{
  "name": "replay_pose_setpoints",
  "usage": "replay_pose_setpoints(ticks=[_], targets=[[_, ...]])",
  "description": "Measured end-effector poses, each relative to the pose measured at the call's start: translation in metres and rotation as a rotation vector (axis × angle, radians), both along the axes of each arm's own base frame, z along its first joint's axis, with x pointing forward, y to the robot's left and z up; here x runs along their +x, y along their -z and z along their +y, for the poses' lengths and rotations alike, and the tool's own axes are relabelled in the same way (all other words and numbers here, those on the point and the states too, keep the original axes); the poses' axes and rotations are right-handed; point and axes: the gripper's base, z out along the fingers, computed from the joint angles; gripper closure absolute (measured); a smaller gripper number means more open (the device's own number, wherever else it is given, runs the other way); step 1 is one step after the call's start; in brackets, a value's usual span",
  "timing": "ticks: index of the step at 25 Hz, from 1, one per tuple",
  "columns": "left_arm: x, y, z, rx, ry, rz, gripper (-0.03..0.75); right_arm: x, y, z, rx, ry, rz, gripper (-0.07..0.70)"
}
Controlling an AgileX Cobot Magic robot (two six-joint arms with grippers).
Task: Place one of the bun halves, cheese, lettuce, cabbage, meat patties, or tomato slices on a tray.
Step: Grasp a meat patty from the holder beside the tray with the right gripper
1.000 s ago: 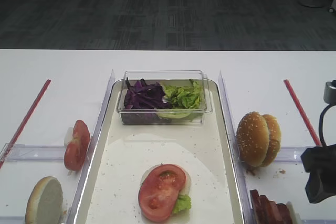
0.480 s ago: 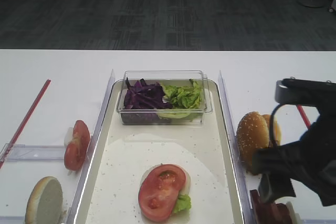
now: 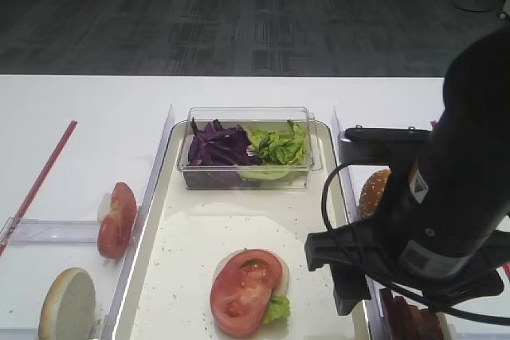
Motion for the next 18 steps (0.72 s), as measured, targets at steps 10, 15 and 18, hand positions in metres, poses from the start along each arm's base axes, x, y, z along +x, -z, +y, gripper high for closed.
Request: replay_pose_setpoints(ticks=[10,15,18], targets=[[0.0,0.0,0.0,0.0,0.0,0.0,0.161,0.0012,0.0008,0.0049,0.04,0.025,0.005,0.023],[0.0,0.0,0.0,0.0,0.0,0.0,0.161,0.0015,0.0022,0.0061,0.045,0.021,0.011,0.025],[0.0,0.0,0.0,0.0,0.0,0.0,0.161,0.0031,0.0081,0.0079,0.032,0.013,0.028,0.025]])
